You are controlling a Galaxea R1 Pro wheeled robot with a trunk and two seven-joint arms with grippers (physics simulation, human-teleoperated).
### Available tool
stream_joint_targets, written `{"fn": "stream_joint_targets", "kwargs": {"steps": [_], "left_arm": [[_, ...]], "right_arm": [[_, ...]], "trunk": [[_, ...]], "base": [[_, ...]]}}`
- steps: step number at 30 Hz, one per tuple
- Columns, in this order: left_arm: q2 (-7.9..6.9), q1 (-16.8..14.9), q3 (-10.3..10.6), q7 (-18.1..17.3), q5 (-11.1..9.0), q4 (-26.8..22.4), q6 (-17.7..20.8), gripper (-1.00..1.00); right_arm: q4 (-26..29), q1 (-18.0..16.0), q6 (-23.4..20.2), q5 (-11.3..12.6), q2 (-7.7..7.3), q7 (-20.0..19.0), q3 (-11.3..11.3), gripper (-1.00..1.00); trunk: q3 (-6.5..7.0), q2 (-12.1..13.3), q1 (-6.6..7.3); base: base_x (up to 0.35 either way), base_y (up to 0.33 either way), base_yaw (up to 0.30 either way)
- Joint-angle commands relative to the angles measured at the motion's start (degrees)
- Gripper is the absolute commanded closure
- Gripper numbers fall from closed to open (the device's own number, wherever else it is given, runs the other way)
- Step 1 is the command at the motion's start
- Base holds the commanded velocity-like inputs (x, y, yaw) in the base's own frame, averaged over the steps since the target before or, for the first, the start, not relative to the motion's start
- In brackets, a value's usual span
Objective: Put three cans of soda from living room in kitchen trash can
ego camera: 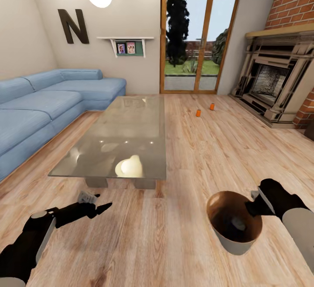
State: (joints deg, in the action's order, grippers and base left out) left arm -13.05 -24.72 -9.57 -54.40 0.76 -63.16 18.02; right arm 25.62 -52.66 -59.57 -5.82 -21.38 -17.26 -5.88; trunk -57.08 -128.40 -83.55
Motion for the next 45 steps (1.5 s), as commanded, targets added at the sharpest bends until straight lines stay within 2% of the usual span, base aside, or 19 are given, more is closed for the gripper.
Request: {"fn": "stream_joint_targets", "kwargs": {"steps": [1,2,5,8,10,15,19,27,45], "left_arm": [[0.16,0.0,-0.2,0.2,-0.1,1.3,-1.3,-1.0],[0.35,0.1,-0.8,0.7,-0.3,3.4,-3.5,-1.0],[0.59,0.2,-2.8,1.4,-0.4,6.2,-6.2,-1.0],[0.68,0.4,-4.8,2.1,-0.4,7.4,-7.2,-1.0],[0.71,0.6,-5.3,3.1,-0.3,7.7,-7.4,-1.0],[0.94,3.0,-5.7,4.6,-0.4,7.8,-7.6,-1.0],[1.0,4.0,-6.0,4.5,-0.7,7.8,-7.5,-1.0],[1.01,4.3,-6.1,4.3,-0.8,7.9,-7.8,-1.0],[1.01,4.4,-6.1,4.0,-0.9,7.9,-10.1,-1.0]], "right_arm": [[1.2,0.5,-0.4,4.0,-0.31,-0.8,0.3,1.0],[1.7,0.7,-0.4,4.0,-0.4,-1.0,0.4,1.0],[4.4,1.3,-0.4,4.1,-0.36,-1.4,0.3,1.0],[7.1,1.8,-0.4,4.2,0.08,-1.5,0.2,1.0],[8.1,1.9,-0.4,4.3,0.46,-1.6,0.3,1.0],[9.1,2.1,-0.4,4.3,0.88,-1.7,0.2,1.0],[9.4,2.2,-0.4,4.3,1.01,-1.7,0.2,1.0],[9.4,2.2,-0.4,4.3,2.29,-1.6,0.2,1.0],[9.4,2.2,-0.4,4.2,2.16,-3.9,0.5,1.0]], "trunk": [[0.01,0.0,0.0],[0.01,0.0,0.0],[0.01,0.0,0.0],[0.01,0.0,0.0],[0.01,0.0,0.0],[0.01,0.0,0.0],[0.01,0.0,0.0],[0.01,0.0,0.0],[0.01,0.0,0.0]], "base": [[0.0,0.0,0.0],[0.0,0.0,0.0],[0.0,0.0,0.0],[-0.003,-0.034,0.0],[-0.009,-0.164,0.0],[-0.004,-0.248,0.0],[0.008,-0.298,0.0],[0.091,-0.309,0.0],[0.227,-0.25,0.0]]}}
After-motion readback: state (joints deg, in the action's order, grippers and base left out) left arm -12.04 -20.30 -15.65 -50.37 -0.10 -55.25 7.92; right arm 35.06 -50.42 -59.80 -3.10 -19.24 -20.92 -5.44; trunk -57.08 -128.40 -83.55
